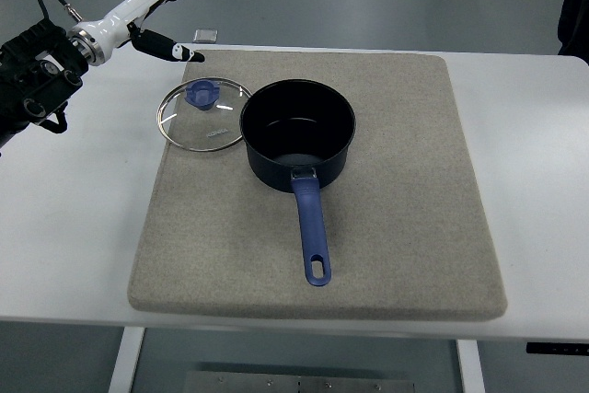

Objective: Open pot lid and place left with left hand

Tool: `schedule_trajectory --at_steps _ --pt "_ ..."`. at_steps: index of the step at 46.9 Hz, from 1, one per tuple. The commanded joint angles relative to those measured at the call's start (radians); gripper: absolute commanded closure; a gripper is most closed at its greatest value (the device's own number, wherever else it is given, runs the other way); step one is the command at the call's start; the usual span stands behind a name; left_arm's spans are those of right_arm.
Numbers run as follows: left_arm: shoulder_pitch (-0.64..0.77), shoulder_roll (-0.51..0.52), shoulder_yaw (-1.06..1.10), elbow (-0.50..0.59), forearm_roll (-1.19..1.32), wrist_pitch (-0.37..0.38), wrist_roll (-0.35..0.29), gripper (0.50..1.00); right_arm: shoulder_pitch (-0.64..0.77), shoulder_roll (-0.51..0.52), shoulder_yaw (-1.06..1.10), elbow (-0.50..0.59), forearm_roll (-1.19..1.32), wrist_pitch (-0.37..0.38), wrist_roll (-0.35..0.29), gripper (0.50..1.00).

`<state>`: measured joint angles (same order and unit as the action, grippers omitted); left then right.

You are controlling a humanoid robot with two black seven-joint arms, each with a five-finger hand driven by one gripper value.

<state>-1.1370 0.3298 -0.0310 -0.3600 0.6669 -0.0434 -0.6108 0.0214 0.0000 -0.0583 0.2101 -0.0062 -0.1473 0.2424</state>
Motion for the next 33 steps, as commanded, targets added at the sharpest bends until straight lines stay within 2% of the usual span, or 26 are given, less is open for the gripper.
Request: schedule_trajectory --at_steps 1,19,27,33 --pt "0.034 -0.021 -0.001 0.001 -0.042 0.002 0.000 0.508 0.000 0.000 0.000 0.000 0.000 0.000 0.000 0.583" --pt "0.045 -0.048 -0.084 0.000 -0.509 -0.029 0.000 0.506 0.000 0.000 0.000 0.000 0.000 0.000 0.000 0.583" --pt "0.049 -0.046 -0.142 0.001 -0.607 -0.150 0.000 0.508 0.000 0.000 0.000 0.000 0.000 0.000 0.000 0.583" --pt "0.065 -0.045 -0.205 0.001 -0.609 -0.207 0.000 0.508 0.000 0.000 0.000 0.002 0.000 0.002 0.000 0.583"
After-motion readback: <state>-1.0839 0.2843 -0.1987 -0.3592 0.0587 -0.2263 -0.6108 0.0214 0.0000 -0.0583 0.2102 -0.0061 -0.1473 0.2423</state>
